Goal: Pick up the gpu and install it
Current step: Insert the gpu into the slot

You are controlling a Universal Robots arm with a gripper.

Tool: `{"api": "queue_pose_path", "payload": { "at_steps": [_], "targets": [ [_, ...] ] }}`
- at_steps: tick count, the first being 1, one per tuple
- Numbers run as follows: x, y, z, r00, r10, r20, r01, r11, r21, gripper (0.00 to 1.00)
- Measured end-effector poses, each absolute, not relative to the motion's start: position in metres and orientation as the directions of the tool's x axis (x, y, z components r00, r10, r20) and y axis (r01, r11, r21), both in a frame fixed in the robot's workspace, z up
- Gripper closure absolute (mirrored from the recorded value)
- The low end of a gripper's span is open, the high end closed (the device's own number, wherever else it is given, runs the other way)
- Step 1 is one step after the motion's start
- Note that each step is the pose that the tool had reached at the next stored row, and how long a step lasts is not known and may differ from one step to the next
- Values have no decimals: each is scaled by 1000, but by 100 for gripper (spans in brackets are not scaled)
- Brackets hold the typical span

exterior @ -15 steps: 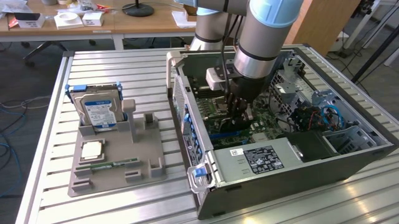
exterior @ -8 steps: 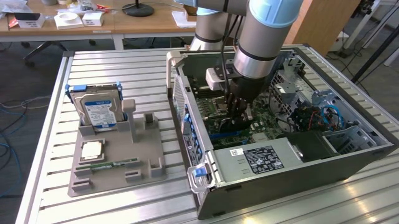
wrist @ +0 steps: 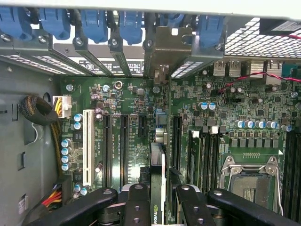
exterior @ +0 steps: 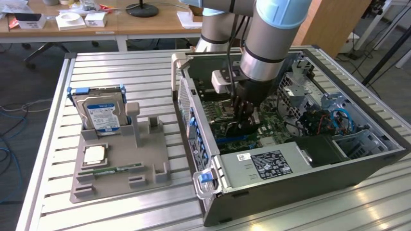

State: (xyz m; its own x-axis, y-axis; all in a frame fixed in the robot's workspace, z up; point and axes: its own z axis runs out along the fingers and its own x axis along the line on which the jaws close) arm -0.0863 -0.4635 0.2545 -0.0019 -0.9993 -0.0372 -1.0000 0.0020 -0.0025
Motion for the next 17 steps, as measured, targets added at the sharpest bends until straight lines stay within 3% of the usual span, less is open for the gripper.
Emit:
{"api": "queue_pose_path", "payload": {
  "at_steps": [17],
  "targets": [
    [-87, -463, 253, -2, -999, -37, -1000, 2, -2, 74]
  ]
}}
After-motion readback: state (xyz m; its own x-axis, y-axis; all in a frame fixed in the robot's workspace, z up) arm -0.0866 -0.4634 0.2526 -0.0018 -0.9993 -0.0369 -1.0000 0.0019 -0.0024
